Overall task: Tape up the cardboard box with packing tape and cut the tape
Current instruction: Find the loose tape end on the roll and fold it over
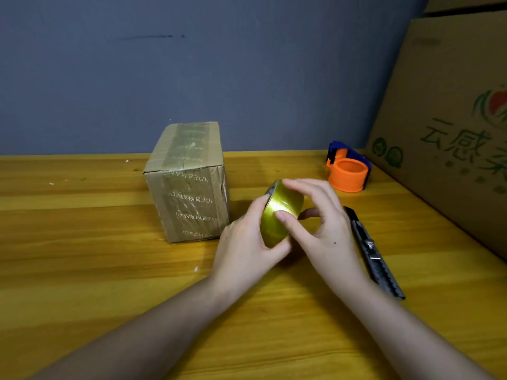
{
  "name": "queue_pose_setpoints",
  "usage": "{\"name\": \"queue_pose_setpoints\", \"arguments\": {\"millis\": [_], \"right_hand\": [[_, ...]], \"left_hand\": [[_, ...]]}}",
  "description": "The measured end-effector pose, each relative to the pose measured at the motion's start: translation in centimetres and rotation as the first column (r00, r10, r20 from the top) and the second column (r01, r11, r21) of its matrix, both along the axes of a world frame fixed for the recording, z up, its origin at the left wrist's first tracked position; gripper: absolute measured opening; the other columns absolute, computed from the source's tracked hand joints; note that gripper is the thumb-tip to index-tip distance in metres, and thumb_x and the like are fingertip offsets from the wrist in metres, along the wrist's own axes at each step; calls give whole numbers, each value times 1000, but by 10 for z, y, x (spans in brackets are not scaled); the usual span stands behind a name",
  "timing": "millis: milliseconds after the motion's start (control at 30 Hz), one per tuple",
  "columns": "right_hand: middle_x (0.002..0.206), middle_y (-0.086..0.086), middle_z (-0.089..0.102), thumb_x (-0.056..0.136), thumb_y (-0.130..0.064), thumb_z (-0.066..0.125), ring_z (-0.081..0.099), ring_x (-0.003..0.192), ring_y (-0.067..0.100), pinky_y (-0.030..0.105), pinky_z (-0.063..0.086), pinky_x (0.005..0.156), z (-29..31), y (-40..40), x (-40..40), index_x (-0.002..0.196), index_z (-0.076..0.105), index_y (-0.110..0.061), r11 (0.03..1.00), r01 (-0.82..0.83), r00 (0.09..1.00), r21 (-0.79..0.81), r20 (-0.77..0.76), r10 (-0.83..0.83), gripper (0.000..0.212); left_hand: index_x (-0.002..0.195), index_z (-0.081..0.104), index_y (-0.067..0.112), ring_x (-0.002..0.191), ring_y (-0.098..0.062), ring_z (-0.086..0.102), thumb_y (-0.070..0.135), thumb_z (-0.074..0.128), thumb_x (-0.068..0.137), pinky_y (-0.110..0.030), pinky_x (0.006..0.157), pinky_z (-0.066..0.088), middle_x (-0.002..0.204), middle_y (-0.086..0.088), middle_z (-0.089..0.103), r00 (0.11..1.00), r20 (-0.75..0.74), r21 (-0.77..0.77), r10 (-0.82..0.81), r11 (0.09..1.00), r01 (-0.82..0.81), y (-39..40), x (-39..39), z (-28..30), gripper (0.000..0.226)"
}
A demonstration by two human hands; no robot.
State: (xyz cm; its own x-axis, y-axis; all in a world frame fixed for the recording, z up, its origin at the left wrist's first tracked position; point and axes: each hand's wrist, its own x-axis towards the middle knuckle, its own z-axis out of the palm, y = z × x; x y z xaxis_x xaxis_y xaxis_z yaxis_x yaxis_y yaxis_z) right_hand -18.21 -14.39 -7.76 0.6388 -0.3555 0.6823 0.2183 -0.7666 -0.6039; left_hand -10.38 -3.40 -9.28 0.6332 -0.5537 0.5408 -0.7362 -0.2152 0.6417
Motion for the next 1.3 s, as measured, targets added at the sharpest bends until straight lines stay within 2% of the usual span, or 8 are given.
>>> {"name": "queue_pose_setpoints", "arguments": {"millis": [300, 500, 800, 933, 1067, 1167, 1300], "right_hand": [[114, -8, 60, 87, -29, 64, 55, 110, 9, 34, 51, 86, 1, -4, -2, 107, 70, -22, 980, 55, 998, -190, 12, -53, 22], [105, -7, 61, 84, -24, 66, 57, 105, 9, 38, 49, 84, 5, 1, -1, 94, 72, -20, 998, 47, 998, -37, 41, -45, 13], [104, -9, 57, 84, -19, 65, 55, 108, 13, 38, 48, 90, 4, 5, 0, 87, 70, -17, 1000, 14, 1000, 26, 23, -15, 6], [108, -8, 58, 87, -20, 64, 55, 109, 11, 38, 49, 86, 0, 0, -1, 94, 67, -17, 998, 12, 999, -54, 48, -10, 9], [112, -12, 58, 86, -26, 63, 55, 110, 11, 34, 51, 81, 0, -3, -2, 118, 59, -25, 999, 12, 999, -50, 37, -10, 32], [113, -5, 60, 89, -27, 60, 56, 109, 12, 35, 51, 82, -1, -5, -2, 111, 68, -19, 987, 28, 998, -160, 51, -21, 25], [109, -4, 61, 87, -24, 64, 58, 106, 14, 38, 51, 82, -1, -6, -1, 100, 72, -17, 990, 19, 997, -141, 72, -9, 16]], "left_hand": [[131, 44, 26, 85, -23, 68, 43, 59, 70, -34, 74, 53, 101, 2, 71, 998, 66, 28, 18, 999, -19, 1, -1, 0, 65], [135, 41, 27, 79, -28, 67, 41, 65, 74, -33, 71, 49, 95, -1, 71, 994, 108, 87, 26, 996, -36, 0, -2, 1, 67], [134, 43, 27, 86, -29, 67, 44, 57, 72, -36, 72, 52, 100, 0, 71, 996, 89, 55, 21, 998, -26, 1, -4, 1, 66], [132, 43, 29, 87, -27, 67, 47, 53, 70, -38, 74, 53, 101, 1, 71, 997, 74, 43, 12, 999, -15, 0, -4, 1, 66], [132, 44, 27, 88, -25, 68, 42, 60, 70, -38, 75, 54, 102, 0, 72, 998, 57, 42, 7, 999, -9, 0, -3, 0, 66], [128, 45, 26, 88, -26, 68, 46, 57, 69, -37, 73, 54, 98, -1, 72, 996, 88, 37, 18, 999, -21, 0, -3, 0, 64], [129, 43, 31, 91, -24, 68, 51, 51, 67, -36, 75, 54, 101, 2, 72, 997, 73, 22, 14, 1000, -15, 0, -3, 0, 66]]}}
